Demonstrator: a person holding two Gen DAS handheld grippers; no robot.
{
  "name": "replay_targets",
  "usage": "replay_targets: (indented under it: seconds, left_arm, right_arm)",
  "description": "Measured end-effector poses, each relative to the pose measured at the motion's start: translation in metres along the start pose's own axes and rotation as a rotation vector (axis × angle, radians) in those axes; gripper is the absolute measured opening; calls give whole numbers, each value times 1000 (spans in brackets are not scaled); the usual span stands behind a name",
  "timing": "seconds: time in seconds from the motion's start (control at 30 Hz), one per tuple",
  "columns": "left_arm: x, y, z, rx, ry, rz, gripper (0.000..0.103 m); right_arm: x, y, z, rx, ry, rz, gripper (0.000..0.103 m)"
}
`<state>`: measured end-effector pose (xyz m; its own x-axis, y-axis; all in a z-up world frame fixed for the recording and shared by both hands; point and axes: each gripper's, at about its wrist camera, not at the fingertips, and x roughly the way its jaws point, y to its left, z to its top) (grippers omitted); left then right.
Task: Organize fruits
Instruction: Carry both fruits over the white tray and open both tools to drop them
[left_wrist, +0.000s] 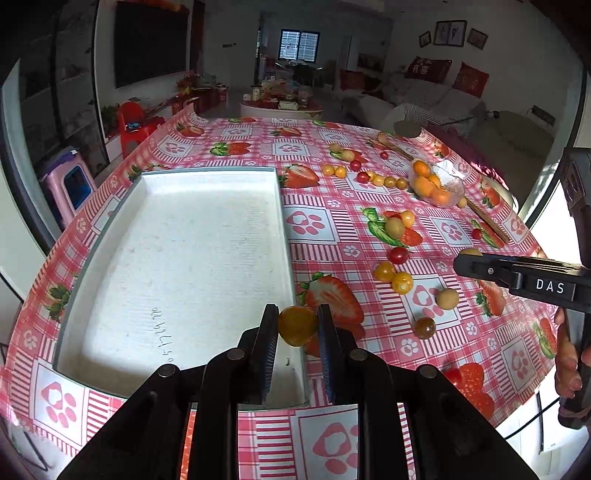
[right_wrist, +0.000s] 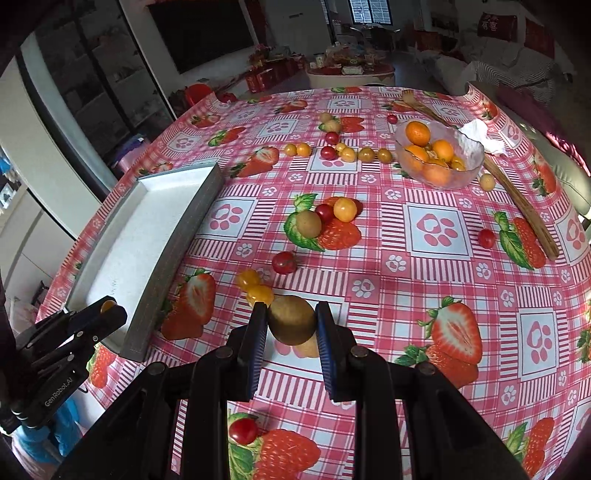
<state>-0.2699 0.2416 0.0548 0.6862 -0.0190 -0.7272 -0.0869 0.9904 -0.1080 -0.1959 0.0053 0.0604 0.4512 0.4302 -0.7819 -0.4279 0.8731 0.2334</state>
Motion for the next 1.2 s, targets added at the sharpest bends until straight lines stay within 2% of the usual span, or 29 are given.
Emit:
replay_targets:
  seconds: [0.2, 0.33, 0.53, 0.77, 0.83, 0.87, 0.9, 0.93, 1.0, 1.03, 1.07, 1.17, 1.2]
  left_arm:
    - [7, 60, -4, -86, 20, 119, 23]
    - [17, 91, -8, -142, 56, 162, 23]
    - [28, 109, -11, -168, 86, 188, 23]
    - [36, 111, -13, -161, 103, 198, 23]
    - [35, 110, -13, -157, 101, 206, 31]
    - [36, 110, -12, -160, 99, 211, 57]
    - [33, 110, -12, -166, 83, 219, 80]
    - [30, 109, -11, -167, 53, 231, 81]
    - [25, 108, -10, -156, 37, 231, 81]
    - [23, 107, -10, -155, 39, 231, 81]
    - [22, 107, -9, -154, 37, 231, 81]
    - [16, 100, -7, -147, 25, 230, 82]
    - [13, 97, -6, -144, 21, 224, 82]
  right_arm:
    - [22, 66, 19, -110, 27, 81, 29]
    - [48, 112, 28, -179, 65, 130, 29]
    - [97, 163, 28, -263, 150, 137, 29]
    - [130, 179, 21, -299, 230, 116, 29]
    - [130, 181, 22, -310, 223, 102, 29]
    - [130, 181, 23, -311, 227, 103, 29]
    - [129, 180, 24, -308, 229, 106, 32]
    - [128, 179, 26, -302, 225, 109, 34]
    - [120, 174, 30, -282, 210, 117, 55]
    - [114, 171, 33, -268, 196, 127, 60]
    - [108, 167, 35, -255, 181, 139, 70]
    - [90, 156, 40, -224, 151, 150, 82]
    - [84, 152, 41, -213, 137, 146, 82]
